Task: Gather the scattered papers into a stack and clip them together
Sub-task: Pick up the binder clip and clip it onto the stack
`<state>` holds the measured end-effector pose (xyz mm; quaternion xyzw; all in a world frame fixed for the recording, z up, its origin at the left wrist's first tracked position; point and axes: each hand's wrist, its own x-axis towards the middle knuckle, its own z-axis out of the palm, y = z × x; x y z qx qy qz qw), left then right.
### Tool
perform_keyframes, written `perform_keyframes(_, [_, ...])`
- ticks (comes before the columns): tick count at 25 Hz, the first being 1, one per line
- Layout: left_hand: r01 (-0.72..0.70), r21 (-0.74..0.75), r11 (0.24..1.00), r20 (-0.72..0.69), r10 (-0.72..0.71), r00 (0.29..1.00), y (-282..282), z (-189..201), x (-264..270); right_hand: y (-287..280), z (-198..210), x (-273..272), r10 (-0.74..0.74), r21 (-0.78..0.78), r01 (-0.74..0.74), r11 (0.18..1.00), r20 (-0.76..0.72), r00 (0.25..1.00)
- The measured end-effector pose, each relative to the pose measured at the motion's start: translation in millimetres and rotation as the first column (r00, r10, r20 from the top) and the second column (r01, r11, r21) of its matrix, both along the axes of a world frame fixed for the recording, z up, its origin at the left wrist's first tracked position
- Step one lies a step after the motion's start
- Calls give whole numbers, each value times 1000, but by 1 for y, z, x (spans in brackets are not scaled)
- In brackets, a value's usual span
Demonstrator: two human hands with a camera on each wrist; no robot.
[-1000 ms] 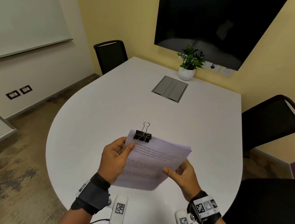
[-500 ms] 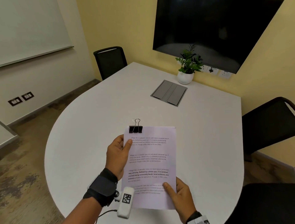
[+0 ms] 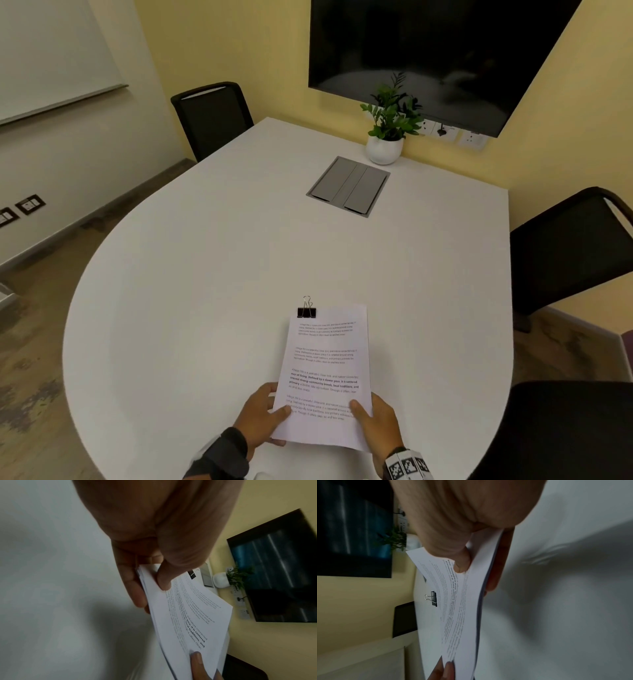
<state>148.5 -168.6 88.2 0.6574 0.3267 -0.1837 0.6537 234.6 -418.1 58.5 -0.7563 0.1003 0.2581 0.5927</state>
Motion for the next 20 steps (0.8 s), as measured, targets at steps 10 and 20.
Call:
perform_keyframes(10, [-94, -11, 996, -150, 91, 985, -11, -47, 47, -11, -48, 53, 38, -136, -55, 989, -120, 992])
perform_keyframes(20, [-208, 88, 974, -96, 216, 972, -6, -88, 142, -11, -50, 129, -84, -142, 39, 989, -322, 943])
